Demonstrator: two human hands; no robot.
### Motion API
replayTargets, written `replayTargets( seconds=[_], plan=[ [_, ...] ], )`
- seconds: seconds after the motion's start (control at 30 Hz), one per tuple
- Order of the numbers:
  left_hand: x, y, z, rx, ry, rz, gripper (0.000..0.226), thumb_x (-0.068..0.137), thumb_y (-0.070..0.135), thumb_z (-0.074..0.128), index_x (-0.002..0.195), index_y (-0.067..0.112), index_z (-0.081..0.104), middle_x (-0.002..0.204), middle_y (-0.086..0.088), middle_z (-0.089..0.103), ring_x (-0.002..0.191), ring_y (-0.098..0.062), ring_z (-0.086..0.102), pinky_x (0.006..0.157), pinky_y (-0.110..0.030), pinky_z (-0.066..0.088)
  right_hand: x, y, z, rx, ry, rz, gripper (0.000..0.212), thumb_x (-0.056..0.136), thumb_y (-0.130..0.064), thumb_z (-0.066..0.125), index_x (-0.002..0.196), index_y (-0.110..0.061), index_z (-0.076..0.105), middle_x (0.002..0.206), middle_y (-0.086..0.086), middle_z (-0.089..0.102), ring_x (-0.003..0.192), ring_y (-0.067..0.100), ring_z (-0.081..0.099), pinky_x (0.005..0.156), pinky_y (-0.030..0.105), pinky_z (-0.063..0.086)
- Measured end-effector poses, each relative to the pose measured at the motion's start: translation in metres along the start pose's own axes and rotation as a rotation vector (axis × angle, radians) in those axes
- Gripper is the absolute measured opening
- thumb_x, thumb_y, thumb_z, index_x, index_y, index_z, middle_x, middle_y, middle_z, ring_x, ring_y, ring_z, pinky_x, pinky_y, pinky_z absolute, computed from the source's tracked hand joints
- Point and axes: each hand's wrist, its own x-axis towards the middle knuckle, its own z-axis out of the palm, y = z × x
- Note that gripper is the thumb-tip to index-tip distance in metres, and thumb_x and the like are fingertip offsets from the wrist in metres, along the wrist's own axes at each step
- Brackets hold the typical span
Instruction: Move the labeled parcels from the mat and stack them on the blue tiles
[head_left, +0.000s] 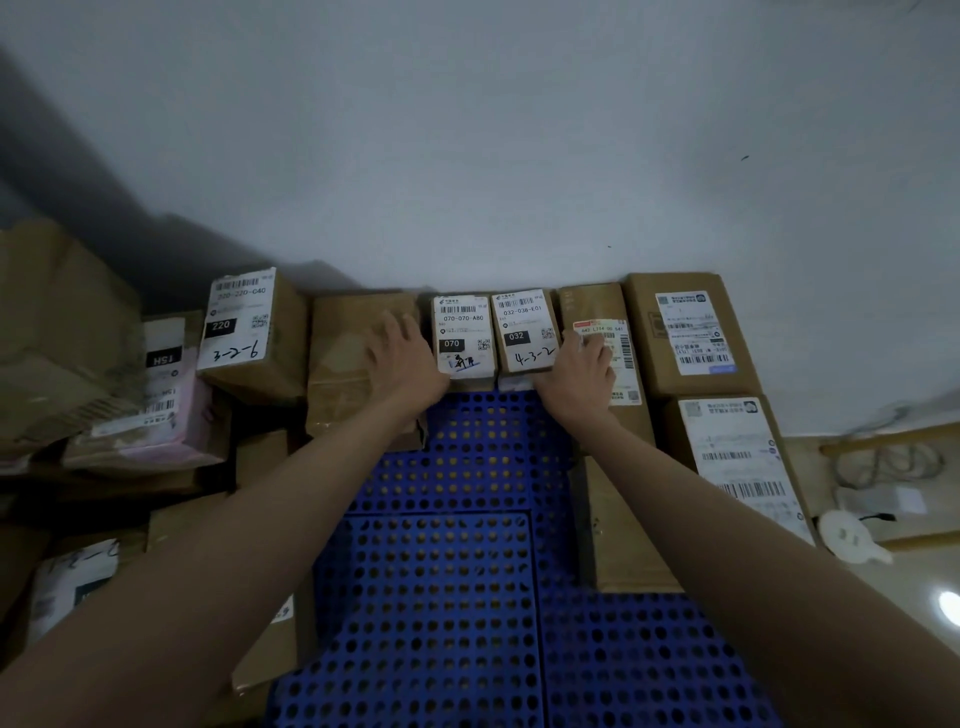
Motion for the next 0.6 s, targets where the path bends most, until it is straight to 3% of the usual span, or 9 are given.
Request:
replayTargets(
  seconds=[0.27, 0.47, 0.6],
  plan=[
    [0.011, -0.004, 0.006, -0.003, -0.023, 0.113, 0.107, 0.08, 0.019, 0.074, 0.155, 0.011, -0.002, 0.162, -0.01, -0.012, 0.147, -0.041, -0.01, 0.121, -0.049, 0.009, 0.001, -0.002, 0.002, -0.127, 0.015, -0.071, 0.052, 0.092, -0.016, 0.057, 0.139, -0.008, 0.036, 0.143, 0.015, 0.035, 0.133, 0.033, 0.031, 0.11, 0.046, 0.032],
    [0.014, 0.007, 0.012, 0.011, 0.076, 0.114, 0.097, 0.088, 0.026, 0.068, 0.155, 0.009, 0.0, 0.162, -0.011, -0.008, 0.147, -0.042, -0.005, 0.12, -0.05, 0.011, 0.015, -0.003, 0.002, -0.133, 0.055, -0.036, 0.046, 0.093, -0.017, 0.056, 0.136, -0.011, 0.04, 0.142, 0.009, 0.039, 0.132, 0.033, 0.032, 0.108, 0.048, 0.032],
    [0.021, 0.01, 0.013, -0.01, 0.067, 0.127, 0.103, 0.085, 0.034, 0.07, 0.154, 0.008, -0.001, 0.162, -0.013, -0.008, 0.146, -0.045, -0.007, 0.12, -0.054, 0.009, 0.019, -0.005, 0.005, -0.13, 0.064, -0.046, 0.046, 0.093, -0.018, 0.057, 0.136, -0.011, 0.04, 0.14, 0.008, 0.041, 0.132, 0.032, 0.033, 0.106, 0.048, 0.033]
  ],
)
